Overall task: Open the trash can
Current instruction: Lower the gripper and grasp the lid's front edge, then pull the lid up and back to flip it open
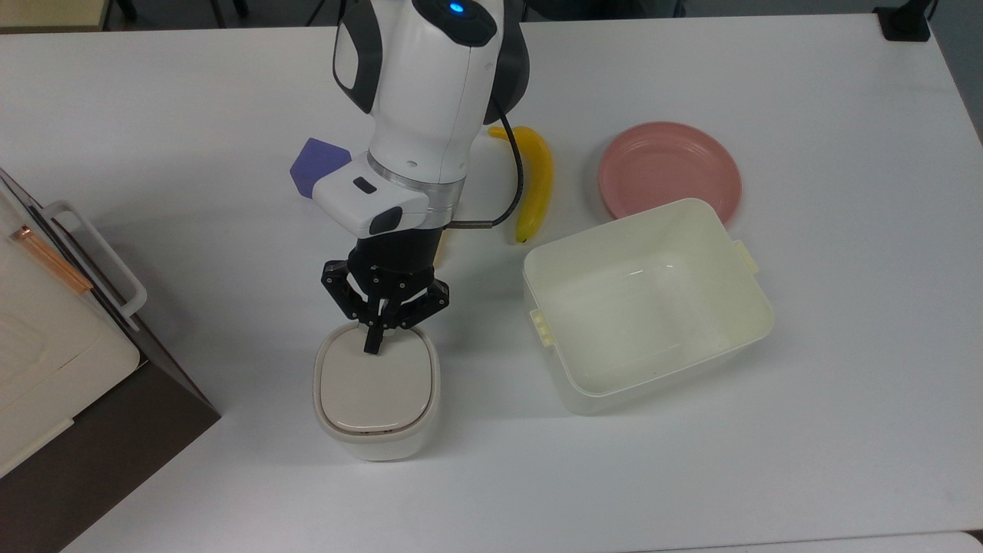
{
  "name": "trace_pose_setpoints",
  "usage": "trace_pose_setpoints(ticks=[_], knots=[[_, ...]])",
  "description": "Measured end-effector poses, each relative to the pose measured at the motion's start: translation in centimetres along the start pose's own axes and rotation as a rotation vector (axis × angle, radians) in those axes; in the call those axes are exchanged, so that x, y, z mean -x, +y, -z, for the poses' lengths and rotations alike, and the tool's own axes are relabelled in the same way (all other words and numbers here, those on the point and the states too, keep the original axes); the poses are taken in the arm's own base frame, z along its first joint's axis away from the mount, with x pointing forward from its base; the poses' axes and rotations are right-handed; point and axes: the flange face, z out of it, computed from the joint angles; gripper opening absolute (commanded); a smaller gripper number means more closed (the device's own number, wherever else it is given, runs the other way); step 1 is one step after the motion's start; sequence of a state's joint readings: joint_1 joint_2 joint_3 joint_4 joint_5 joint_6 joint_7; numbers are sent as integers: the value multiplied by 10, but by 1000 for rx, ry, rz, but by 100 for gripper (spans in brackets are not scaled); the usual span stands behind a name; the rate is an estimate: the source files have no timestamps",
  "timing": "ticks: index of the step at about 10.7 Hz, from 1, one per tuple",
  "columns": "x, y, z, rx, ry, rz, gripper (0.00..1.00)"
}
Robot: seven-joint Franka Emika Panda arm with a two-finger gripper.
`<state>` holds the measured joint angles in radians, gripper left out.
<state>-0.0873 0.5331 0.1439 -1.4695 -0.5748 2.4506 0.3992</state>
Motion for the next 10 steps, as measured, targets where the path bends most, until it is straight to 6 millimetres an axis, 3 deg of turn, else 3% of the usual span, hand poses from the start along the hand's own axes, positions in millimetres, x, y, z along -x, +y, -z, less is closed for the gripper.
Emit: trace_pose_setpoints(ticks=[2,4,7,10], knots=[[-2,3,1,0,3,-31,0],[-12,23,15,-58,3,-172,0],[-25,79,73,-155,-49,-336,0],[-19,131,143,-179,-136,-345,0]])
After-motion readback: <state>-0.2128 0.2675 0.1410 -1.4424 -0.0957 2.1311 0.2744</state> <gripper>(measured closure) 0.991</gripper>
